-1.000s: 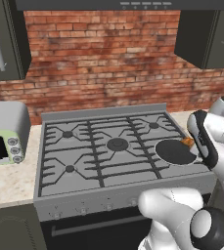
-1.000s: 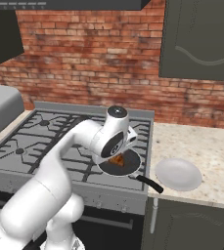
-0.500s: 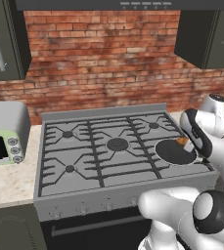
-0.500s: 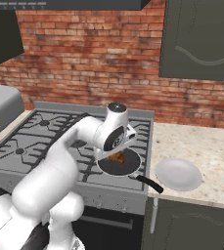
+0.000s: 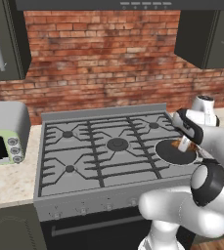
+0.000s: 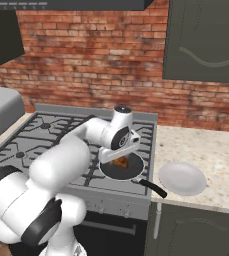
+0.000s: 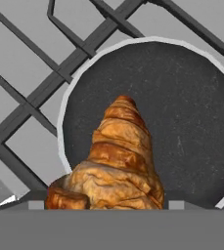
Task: Pick the croissant and place it on the pan. Then turn on the stove to warm the croissant.
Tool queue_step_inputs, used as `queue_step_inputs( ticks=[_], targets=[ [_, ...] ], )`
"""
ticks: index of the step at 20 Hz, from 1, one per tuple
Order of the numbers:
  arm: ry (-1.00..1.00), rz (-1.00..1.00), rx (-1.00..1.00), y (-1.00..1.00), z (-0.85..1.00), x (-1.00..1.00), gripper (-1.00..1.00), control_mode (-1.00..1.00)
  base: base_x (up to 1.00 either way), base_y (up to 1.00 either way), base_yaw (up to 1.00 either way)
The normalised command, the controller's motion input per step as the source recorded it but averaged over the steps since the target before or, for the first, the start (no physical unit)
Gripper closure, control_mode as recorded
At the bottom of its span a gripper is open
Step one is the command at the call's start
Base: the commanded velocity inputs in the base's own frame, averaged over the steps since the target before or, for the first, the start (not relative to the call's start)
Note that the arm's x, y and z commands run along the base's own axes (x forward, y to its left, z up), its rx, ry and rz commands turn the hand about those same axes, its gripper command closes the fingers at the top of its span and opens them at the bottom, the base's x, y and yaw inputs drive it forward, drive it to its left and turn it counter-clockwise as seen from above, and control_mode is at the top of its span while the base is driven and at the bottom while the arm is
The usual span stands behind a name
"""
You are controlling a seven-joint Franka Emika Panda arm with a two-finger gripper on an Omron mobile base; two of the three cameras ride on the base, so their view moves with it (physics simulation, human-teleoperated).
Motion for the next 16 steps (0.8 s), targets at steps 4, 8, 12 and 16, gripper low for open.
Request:
queue_step_inputs(
  ticks=[4,8,12,16],
  targets=[
    [0.04,0.0,0.0,-0.01,-0.28,0.29,1.0,-1.0,0.0,0.0,0.0],
    [0.0,0.0,0.0,-0.1,-0.12,0.18,1.0,-1.0,0.0,0.0,0.0],
    [0.0,0.0,0.01,-0.27,0.0,0.0,1.0,-1.0,0.0,0.0,0.0],
    [0.0,0.0,0.0,-0.1,0.0,0.0,1.0,-1.0,0.0,0.0,0.0]
  ],
)
